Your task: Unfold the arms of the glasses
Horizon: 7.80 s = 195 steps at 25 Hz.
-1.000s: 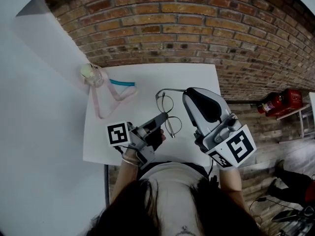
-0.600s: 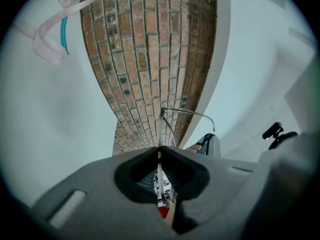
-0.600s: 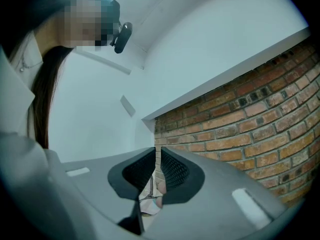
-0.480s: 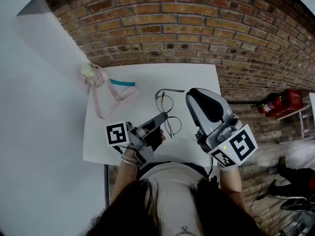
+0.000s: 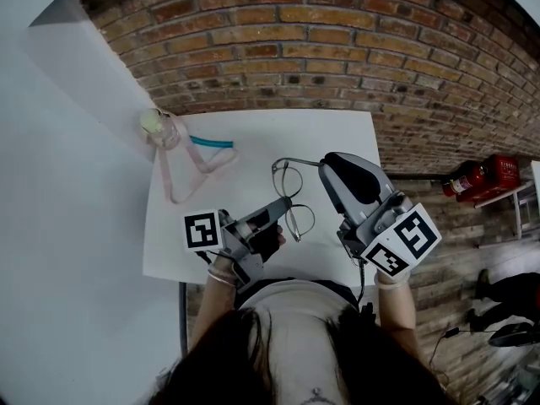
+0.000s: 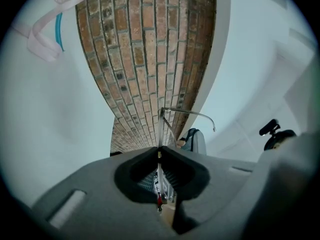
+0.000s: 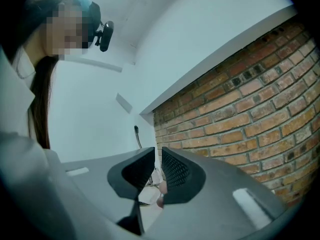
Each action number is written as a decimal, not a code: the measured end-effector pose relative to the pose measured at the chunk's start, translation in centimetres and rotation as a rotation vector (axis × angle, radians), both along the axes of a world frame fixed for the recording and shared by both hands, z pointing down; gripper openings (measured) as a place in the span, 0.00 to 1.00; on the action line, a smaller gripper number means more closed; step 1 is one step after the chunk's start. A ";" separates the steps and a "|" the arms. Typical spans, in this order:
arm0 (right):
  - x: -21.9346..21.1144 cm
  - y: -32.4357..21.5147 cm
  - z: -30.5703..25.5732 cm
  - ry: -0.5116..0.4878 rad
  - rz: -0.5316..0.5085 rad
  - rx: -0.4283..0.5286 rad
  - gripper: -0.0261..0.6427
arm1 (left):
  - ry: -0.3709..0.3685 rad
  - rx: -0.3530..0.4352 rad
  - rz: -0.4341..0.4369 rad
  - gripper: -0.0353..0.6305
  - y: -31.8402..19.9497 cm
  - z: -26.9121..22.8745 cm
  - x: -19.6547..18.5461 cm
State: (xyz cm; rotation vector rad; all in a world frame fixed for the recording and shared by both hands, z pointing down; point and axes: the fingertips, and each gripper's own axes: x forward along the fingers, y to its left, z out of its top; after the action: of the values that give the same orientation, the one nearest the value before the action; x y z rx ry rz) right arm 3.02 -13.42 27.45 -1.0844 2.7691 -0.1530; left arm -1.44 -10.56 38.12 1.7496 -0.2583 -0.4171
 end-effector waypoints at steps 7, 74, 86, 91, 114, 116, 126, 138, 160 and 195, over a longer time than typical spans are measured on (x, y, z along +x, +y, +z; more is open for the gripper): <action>-0.6 -0.5 1.5 0.035 -0.030 -0.044 0.12 | -0.001 0.006 0.031 0.09 0.5 -0.2 0.4; -2.9 0.6 5.8 0.021 -0.438 -0.276 0.15 | -0.012 0.093 0.206 0.09 3.2 -0.3 1.7; -2.6 0.7 4.5 -0.004 -0.425 -0.229 0.13 | -0.015 0.069 0.182 0.09 2.7 0.0 1.6; -2.6 0.8 4.1 0.000 -0.421 -0.212 0.13 | -0.020 0.061 0.166 0.09 2.4 0.3 1.4; -2.9 2.2 1.4 -0.025 -0.442 -0.121 0.10 | -0.029 0.036 0.094 0.09 1.1 0.8 0.1; -2.9 2.3 1.4 -0.025 -0.443 -0.119 0.10 | -0.032 0.033 0.086 0.09 1.0 0.9 0.0; -2.7 2.8 0.6 -0.038 -0.449 -0.102 0.10 | -0.030 0.019 0.048 0.09 0.4 1.1 -0.6; -2.5 3.5 0.0 -0.055 -0.459 -0.086 0.10 | -0.028 0.015 0.005 0.09 -0.2 1.0 -1.2; -2.7 5.2 -1.3 -0.083 -0.507 -0.044 0.09 | -0.008 -0.016 -0.082 0.09 -1.3 1.3 -2.6; -2.6 7.0 -1.6 -0.083 -0.545 -0.018 0.09 | 0.019 -0.040 -0.183 0.09 -2.7 1.5 -4.7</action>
State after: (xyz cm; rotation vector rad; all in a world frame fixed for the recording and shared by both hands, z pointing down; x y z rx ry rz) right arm 0.43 -6.46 25.86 -0.2918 2.9146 -0.2794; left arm -6.11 -13.25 39.64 1.6880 -0.4121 -0.5568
